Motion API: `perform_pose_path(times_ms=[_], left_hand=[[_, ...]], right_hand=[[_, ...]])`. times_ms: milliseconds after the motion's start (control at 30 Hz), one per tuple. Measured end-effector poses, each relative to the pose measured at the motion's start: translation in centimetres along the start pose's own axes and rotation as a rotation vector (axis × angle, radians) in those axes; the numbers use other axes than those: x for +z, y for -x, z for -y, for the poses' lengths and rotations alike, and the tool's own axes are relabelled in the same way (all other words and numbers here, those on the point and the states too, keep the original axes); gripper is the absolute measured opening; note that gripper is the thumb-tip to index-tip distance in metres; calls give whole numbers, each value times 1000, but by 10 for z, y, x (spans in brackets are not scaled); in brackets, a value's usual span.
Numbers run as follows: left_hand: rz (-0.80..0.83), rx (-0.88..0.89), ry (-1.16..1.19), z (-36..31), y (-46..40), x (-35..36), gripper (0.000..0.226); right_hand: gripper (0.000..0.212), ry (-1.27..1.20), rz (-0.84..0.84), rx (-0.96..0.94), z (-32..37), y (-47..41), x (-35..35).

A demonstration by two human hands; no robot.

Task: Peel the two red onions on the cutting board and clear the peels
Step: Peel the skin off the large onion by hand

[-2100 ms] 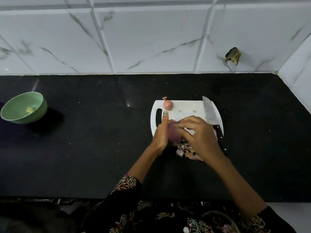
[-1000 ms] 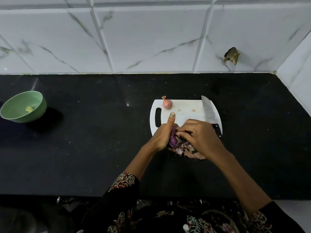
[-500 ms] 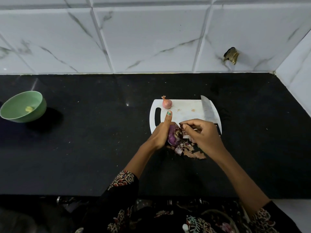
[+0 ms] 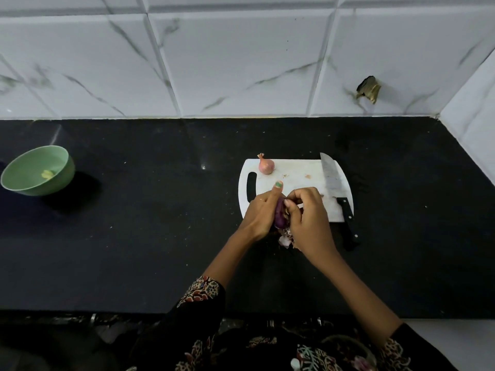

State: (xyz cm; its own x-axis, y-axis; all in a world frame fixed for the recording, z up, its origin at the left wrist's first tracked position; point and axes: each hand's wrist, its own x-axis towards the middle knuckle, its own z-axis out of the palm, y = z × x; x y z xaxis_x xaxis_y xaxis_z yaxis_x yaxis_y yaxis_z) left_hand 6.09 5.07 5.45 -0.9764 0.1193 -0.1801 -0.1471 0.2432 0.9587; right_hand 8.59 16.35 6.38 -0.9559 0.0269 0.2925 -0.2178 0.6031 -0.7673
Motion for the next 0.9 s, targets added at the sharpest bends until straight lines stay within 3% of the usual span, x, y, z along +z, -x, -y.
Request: perform_pose_path(times_ms=[133, 200, 267, 400, 500, 600, 800, 900], left_hand=[[-54, 6, 85, 0, 1, 2, 41], [-87, 12, 123, 0, 0, 0, 37], [-98, 17, 158, -1, 0, -2, 36], [-72, -18, 229, -1, -2, 0, 32], [-56, 22, 219, 0, -2, 3, 31], [-25, -18, 290, -1, 0, 5, 29], [-39, 43, 214, -2, 1, 5, 28], [-79, 8, 284, -6, 5, 8, 26]], right_hand=[[5, -109, -103, 223, -1, -3, 0], [9, -255, -137, 398, -7, -4, -4], [16, -262, -151, 438, -14, -3, -10], [26, -170, -50, 320, -11, -3, -19], [16, -151, -26, 119, -1, -5, -22], [19, -145, 34, -35, 5, -5, -20], [8, -27, -55, -139, 4, -5, -12], [6, 25, -82, -121, 4, -3, -3]])
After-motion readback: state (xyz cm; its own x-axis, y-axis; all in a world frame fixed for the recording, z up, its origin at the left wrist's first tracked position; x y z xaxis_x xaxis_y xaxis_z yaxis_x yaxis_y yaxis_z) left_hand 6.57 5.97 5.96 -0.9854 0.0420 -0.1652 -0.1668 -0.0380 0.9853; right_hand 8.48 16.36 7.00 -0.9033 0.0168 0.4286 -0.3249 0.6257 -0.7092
